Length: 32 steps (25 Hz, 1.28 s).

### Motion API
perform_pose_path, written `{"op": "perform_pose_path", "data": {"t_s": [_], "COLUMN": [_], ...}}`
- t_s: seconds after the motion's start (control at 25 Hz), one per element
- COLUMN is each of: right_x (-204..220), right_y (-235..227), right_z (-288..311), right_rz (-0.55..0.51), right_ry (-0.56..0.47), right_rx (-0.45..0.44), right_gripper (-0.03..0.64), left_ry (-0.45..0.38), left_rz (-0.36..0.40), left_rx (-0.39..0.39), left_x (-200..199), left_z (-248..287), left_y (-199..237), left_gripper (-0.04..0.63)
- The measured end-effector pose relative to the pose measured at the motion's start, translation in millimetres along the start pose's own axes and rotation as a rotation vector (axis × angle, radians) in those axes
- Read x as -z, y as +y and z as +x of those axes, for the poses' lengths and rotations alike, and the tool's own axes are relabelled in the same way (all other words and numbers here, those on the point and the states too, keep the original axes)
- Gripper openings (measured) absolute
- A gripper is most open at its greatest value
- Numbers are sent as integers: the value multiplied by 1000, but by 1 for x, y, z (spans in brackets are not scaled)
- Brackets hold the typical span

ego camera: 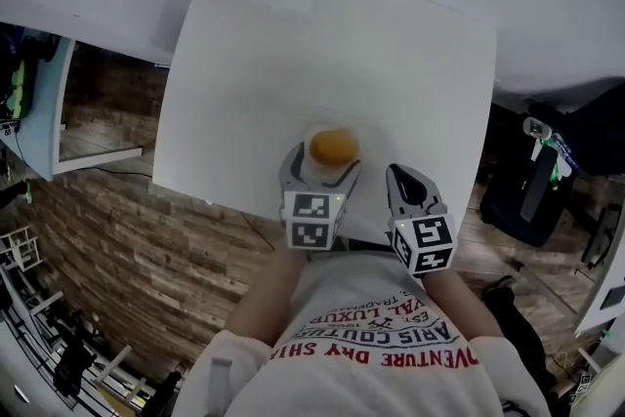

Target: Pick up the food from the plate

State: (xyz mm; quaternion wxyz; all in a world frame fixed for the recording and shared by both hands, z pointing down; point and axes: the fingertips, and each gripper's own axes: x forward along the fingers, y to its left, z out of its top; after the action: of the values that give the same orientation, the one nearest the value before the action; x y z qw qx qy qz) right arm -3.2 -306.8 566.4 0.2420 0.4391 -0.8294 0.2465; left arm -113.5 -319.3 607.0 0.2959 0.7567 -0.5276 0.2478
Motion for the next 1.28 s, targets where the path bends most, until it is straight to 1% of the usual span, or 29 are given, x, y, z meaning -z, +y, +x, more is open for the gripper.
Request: {"op": "perform_pose_path", "data": {"t_s": [0.12,0.36,0.52,0.84,1.0,1.08,1.16,1.28], "right_x": [12,21,20,24,23,21,17,5], "right_y": [1,-2,-7,-16,-18,-19,-18,-13], "right_z": [8,14,14,5,3,1,-1,-3], "right_rz": [-7,0,0,24,26,28,30,32], "right_ry": [37,66,69,68,57,48,35,-2], "right_rx": [-22,-37,-31,-8,0,7,16,28], "right_gripper": [11,11,11,11,11,11,11,11], "left_ry": [52,110,119,134,97,73,46,-13], "left_rz": [10,-21,-44,-34,-45,-39,-11,68], "left_rx": [-5,-2,-7,-16,-14,-12,-16,-22], "left_x": [3,9,12,14,4,-4,-13,-33], "left_z": [10,26,31,32,25,19,10,-5], "left_y": [0,1,3,2,2,1,1,-1], "left_gripper": [456,460,459,460,460,460,460,460]}}
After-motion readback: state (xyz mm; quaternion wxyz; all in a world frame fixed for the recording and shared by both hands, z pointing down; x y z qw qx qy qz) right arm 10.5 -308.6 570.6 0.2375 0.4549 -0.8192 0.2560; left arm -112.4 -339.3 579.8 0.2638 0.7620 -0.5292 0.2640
